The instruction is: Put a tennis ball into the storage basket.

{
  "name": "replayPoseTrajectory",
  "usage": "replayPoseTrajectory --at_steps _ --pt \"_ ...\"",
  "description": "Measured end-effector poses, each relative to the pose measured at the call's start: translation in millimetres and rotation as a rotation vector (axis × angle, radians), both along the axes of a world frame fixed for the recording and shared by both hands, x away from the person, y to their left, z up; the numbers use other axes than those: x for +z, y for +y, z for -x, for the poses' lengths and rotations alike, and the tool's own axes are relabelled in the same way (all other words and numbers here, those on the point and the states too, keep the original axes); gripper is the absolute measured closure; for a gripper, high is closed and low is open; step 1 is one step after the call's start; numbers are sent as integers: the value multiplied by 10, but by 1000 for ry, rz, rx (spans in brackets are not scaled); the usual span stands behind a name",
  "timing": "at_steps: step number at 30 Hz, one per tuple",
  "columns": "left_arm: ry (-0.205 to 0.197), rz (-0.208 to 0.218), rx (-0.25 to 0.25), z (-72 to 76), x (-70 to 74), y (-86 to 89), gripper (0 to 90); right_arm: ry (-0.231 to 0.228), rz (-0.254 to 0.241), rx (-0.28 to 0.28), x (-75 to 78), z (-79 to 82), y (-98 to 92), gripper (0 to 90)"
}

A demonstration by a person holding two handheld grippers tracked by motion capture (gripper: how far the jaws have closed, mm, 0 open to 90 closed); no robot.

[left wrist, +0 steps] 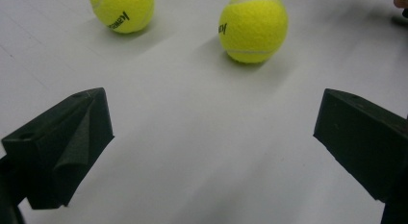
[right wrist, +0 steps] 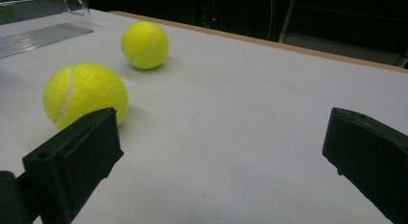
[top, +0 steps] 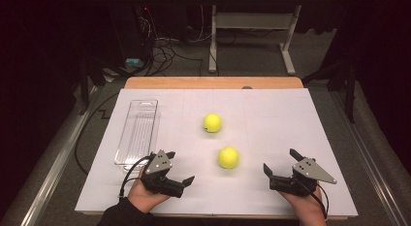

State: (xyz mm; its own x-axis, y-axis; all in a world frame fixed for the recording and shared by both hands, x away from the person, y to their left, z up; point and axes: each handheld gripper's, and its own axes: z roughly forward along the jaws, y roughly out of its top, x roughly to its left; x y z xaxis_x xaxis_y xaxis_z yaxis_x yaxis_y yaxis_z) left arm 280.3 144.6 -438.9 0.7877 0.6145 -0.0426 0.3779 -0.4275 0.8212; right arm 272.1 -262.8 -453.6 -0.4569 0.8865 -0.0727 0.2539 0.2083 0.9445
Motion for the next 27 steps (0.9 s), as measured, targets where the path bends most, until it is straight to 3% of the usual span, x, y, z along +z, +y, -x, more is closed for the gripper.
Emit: replayPoseTrajectory --at_steps 5,7,11,15,16,17,20,21,22,23,27 --pt "42 -37 -16 -16 -34 -39 14 4 1 2 -7 -3 6 0" --pt "48 -40 -13 -20 -38 -50 15 5 0 3 -8 -4 7 0" --pt "97 -80 15 -50 -1 -139 15 4 -2 1 -8 -7 3 0" --pt "146 -159 6 -110 96 -226 14 10 -1 -3 -9 -12 -12 0" --pt "146 -159 6 -110 96 -226 11 10 -1 -3 -9 -12 -12 0" --pt "175 -189 5 -151 132 -248 11 8 -4 -6 -10 -9 -24 0" --pt "203 -209 5 -188 166 -263 10 10 -10 -5 -11 -6 -29 0" --pt "230 -253 0 -220 190 -290 10 11 -8 -6 -10 -9 -36 0" --pt "230 -253 0 -220 190 -290 10 11 -9 -6 -10 -11 -39 0" --pt "243 -291 -3 -239 199 -316 10 10 -9 -6 -10 -12 -41 0" --pt "277 -374 -9 -284 206 -381 10 12 -12 -3 -10 -10 -40 0"
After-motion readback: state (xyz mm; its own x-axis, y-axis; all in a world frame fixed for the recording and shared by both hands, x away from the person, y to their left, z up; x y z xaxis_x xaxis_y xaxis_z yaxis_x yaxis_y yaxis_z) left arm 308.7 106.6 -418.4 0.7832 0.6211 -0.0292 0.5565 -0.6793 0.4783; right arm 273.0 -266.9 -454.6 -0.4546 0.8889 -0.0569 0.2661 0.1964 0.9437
